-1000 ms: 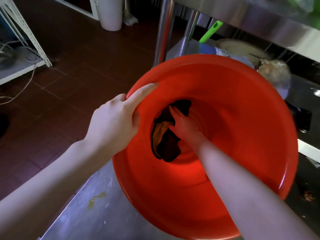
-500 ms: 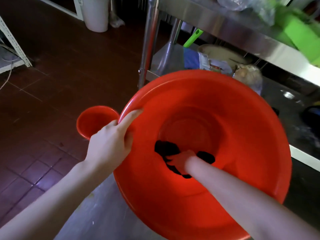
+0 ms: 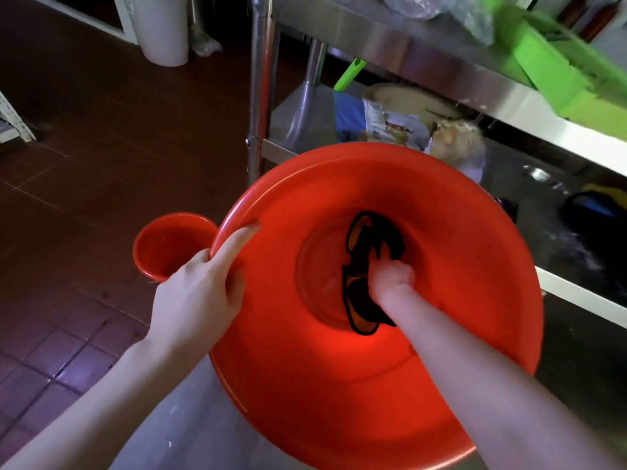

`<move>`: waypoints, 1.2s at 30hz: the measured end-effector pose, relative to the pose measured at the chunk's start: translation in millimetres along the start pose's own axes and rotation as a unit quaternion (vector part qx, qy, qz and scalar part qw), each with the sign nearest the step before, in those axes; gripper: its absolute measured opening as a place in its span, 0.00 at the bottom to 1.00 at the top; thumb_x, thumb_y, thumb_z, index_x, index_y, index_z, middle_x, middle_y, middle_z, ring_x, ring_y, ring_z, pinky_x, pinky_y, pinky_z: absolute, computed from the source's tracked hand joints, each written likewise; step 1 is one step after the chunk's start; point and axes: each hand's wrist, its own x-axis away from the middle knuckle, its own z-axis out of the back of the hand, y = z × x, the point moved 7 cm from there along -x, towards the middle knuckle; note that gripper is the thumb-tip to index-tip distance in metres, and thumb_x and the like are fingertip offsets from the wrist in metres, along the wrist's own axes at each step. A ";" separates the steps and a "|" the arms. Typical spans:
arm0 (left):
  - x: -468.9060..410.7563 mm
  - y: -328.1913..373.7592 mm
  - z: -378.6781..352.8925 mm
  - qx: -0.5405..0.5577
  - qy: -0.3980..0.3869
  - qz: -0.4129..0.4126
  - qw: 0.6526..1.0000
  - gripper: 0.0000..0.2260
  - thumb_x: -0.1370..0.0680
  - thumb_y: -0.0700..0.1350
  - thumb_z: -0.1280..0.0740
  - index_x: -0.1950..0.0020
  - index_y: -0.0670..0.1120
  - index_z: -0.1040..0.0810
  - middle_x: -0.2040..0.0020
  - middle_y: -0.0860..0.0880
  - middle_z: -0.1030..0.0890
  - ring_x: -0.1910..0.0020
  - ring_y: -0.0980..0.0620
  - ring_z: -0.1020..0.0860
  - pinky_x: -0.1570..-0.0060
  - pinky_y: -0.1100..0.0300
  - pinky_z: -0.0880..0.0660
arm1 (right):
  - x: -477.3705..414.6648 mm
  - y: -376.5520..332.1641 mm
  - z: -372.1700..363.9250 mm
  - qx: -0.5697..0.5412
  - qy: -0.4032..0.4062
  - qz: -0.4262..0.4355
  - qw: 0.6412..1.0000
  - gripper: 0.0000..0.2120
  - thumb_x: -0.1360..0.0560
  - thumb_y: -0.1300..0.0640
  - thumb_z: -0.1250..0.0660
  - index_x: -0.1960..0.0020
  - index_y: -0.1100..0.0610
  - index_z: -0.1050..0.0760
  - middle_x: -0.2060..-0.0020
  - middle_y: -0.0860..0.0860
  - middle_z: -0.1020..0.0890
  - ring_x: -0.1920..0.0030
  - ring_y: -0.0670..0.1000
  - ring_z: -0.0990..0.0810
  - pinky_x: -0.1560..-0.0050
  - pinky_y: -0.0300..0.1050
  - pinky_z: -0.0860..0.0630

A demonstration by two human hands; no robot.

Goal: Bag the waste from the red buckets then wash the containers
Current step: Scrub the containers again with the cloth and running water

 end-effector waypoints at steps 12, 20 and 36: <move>-14.1 28.6 24.7 -0.061 0.030 -0.051 0.996 0.33 0.27 0.42 0.32 0.25 0.61 0.37 0.65 0.50 0.30 0.73 0.48 0.29 0.77 0.64 0.38 | 27.6 -151.9 -29.7 0.230 0.130 0.324 0.908 0.21 0.17 0.55 0.53 0.24 0.54 0.41 0.24 0.56 0.42 0.25 0.63 0.47 0.24 0.59 0.55; -27.1 27.0 34.5 -0.106 0.022 -0.064 0.992 0.30 0.25 0.42 0.34 0.26 0.62 0.36 0.64 0.48 0.30 0.73 0.44 0.27 0.77 0.59 0.30 | -26.9 -91.2 49.3 0.029 0.196 0.146 0.969 0.23 0.19 0.58 0.49 0.24 0.52 0.42 0.31 0.56 0.31 0.32 0.60 0.36 0.33 0.55 0.38; -29.6 26.3 27.9 -0.082 0.042 -0.065 0.994 0.31 0.27 0.43 0.34 0.27 0.63 0.36 0.62 0.47 0.27 0.76 0.44 0.28 0.78 0.63 0.33 | 36.4 -138.7 -30.5 0.172 0.124 0.359 0.909 0.15 0.20 0.57 0.44 0.37 0.55 0.25 0.42 0.51 0.22 0.37 0.56 0.30 0.34 0.51 0.36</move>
